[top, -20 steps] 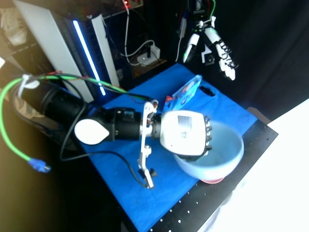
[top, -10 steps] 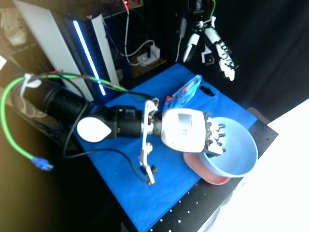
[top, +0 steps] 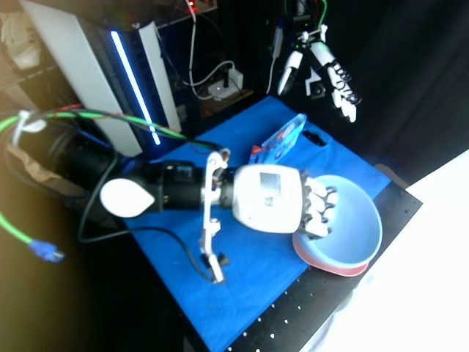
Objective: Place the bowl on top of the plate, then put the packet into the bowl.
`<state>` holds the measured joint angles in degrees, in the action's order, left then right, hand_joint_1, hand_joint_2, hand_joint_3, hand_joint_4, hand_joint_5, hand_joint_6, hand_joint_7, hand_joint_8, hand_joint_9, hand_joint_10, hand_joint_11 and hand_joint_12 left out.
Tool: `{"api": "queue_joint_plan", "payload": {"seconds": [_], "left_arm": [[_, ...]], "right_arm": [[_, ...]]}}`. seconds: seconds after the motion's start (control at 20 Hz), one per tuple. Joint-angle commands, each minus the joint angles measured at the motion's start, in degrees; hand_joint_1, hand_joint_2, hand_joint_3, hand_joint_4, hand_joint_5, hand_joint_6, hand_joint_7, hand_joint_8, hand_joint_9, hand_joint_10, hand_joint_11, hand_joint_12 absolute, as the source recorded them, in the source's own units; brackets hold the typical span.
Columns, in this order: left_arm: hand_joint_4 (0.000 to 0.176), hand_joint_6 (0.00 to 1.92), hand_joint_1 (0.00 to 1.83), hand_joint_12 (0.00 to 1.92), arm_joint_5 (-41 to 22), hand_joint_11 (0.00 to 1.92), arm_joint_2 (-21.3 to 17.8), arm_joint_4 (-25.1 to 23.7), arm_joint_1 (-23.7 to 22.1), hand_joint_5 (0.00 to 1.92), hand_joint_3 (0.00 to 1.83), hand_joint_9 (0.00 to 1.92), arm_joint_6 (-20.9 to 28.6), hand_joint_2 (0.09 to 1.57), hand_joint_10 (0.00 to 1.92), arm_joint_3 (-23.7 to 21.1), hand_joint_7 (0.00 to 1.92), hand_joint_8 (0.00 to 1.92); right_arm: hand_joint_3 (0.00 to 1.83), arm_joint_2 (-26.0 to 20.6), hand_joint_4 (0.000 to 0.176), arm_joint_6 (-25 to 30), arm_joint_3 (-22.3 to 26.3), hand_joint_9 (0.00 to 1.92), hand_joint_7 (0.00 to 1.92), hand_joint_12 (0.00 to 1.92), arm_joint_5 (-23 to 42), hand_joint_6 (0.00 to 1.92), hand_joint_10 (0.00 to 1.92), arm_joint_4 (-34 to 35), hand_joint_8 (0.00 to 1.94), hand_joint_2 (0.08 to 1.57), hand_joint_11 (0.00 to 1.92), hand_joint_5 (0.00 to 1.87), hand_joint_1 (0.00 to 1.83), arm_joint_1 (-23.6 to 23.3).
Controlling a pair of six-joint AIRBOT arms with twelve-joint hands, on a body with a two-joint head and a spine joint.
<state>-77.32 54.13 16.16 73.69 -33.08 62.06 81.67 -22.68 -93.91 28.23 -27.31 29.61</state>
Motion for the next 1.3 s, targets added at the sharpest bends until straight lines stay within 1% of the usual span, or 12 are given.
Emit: {"api": "queue_joint_plan", "payload": {"seconds": [0.0, 0.15, 0.25, 0.3, 0.45, 0.75, 0.85, 1.0, 1.1, 1.15, 1.2, 1.25], "left_arm": [[0.108, 0.0, 0.56, 0.38, -7.4, 0.0, 0.14, 0.49, -0.59, 0.15, 0.0, 0.13, 0.44, 1.01, 0.0, -0.06, 0.14, 0.0], [0.106, 0.0, 0.55, 0.36, -7.38, 0.0, 0.14, 0.62, -0.58, 0.16, 0.0, 0.1, 0.43, 1.0, 0.0, -0.06, 0.11, 0.0], [0.115, 0.0, 0.56, 0.38, -7.38, 0.0, 0.14, 0.72, -0.57, 0.16, 0.0, 0.1, 0.43, 1.0, 0.0, -0.09, 0.11, 0.0], [0.122, 0.0, 0.57, 0.35, -7.35, 0.0, 0.14, 0.78, -0.57, 0.15, 0.0, 0.08, 0.43, 1.0, 0.0, -0.07, 0.09, 0.0], [0.131, 0.0, 0.61, 0.32, -7.01, 0.0, 0.14, 0.95, -0.61, 0.13, 0.0, 0.07, 0.42, 0.97, 0.0, 0.29, 0.09, 0.0], [0.097, 0.0, 0.77, 0.19, -1.98, 0.0, 0.46, -3.04, -5.47, 0.13, 0.0, 0.13, 0.39, 0.88, 0.01, 2.62, 0.19, 0.01], [0.017, 0.0, 0.86, 0.37, 1.05, 0.02, 0.96, -5.33, -7.77, 0.1, 0.01, 0.11, 0.43, 0.83, 0.0, 3.6, 0.13, 0.0], [0.003, 0.0, 0.81, 0.26, 4.95, 0.0, 2.24, -9.09, -10.23, 0.1, 0.0, 0.07, 2.23, 0.82, 0.0, 5.16, 0.09, 0.0], [0.098, 0.0, 0.83, 0.55, 9.6, 0.0, 3.16, -12.23, -12.41, 0.16, 0.0, 0.16, 3.06, 0.84, 0.0, 6.53, 0.15, 0.0], [0.121, 0.0, 0.86, 0.65, 11.94, 0.0, 3.77, -13.68, -13.97, 0.2, 0.0, 0.18, 3.07, 0.85, 0.0, 7.36, 0.17, 0.0], [0.114, 0.0, 0.87, 0.79, 14.26, 0.0, 4.38, -15.21, -15.34, 0.27, 0.0, 0.24, 3.15, 0.87, 0.01, 8.09, 0.22, 0.0], [0.063, 0.01, 0.93, 0.86, 17.41, 0.1, 5.45, -17.19, -17.41, 0.43, 0.0, 0.39, 3.17, 0.9, 0.03, 9.13, 0.38, 0.01]], "right_arm": [[0.0, -0.51, 0.0, 0.03, 0.37, 0.55, 0.47, 1.07, 6.83, 0.0, 0.04, 1.65, 0.0, 1.47, 0.19, 0.4, 0.27, -0.18], [0.0, -2.27, 0.107, 0.03, 1.77, 0.1, 0.12, 0.14, 8.91, 0.0, 0.01, 2.75, 0.0, 1.23, 0.0, 0.17, 0.05, 0.23], [0.0, -3.19, 0.167, 0.03, 2.72, 0.0, 0.01, 0.0, 10.9, 0.0, 0.0, 3.7, 0.0, 1.16, 0.0, 0.06, 0.0, 0.38], [0.0, -3.55, 0.174, 0.03, 3.05, 0.0, 0.0, 0.0, 12.22, 0.0, 0.0, 3.78, 0.0, 1.13, 0.0, 0.01, 0.0, 0.38], [0.0, -5.55, 0.176, 0.03, 4.91, 0.0, 0.0, 0.0, 16.55, 0.0, 0.0, 5.58, 0.0, 1.08, 0.0, 0.0, 0.04, 0.86], [0.0, -12.89, 0.176, 0.03, 11.07, 0.0, 0.0, 0.0, 29.23, 0.0, 0.0, 14.25, 0.0, 1.07, 0.0, 0.0, 0.1, 6.16], [0.0, -16.36, 0.166, 0.03, 14.58, 0.0, 0.0, 0.0, 34.5, 0.0, 0.0, 18.14, 0.0, 1.1, 0.0, 0.0, 0.05, 10.95], [0.0, -20.36, 0.175, 0.03, 19.29, 0.0, 0.0, 0.0, 42.43, 0.0, 0.0, 24.1, 0.0, 1.1, 0.0, 0.0, 0.12, 19.04], [0.01, -22.85, 0.176, 0.03, 22.19, 0.0, 0.0, 0.0, 45.65, 0.0, 0.0, 27.27, 0.0, 1.12, 0.0, 0.0, 0.2, 24.61], [0.01, -23.77, 0.176, 0.03, 23.23, 0.0, 0.0, 0.0, 45.98, 0.0, 0.0, 28.24, 0.0, 1.13, 0.0, 0.0, 0.22, 26.5], [0.01, -24.39, 0.176, 0.03, 23.93, 0.0, 0.0, 0.0, 46.3, 0.0, 0.0, 29.29, 0.0, 1.13, 0.0, 0.0, 0.22, 28.21], [0.0, -24.95, 0.176, 0.03, 24.7, 0.0, 0.0, 0.0, 47.33, 0.0, 0.0, 30.95, 0.0, 1.12, 0.0, 0.0, 0.22, 30.35]]}}
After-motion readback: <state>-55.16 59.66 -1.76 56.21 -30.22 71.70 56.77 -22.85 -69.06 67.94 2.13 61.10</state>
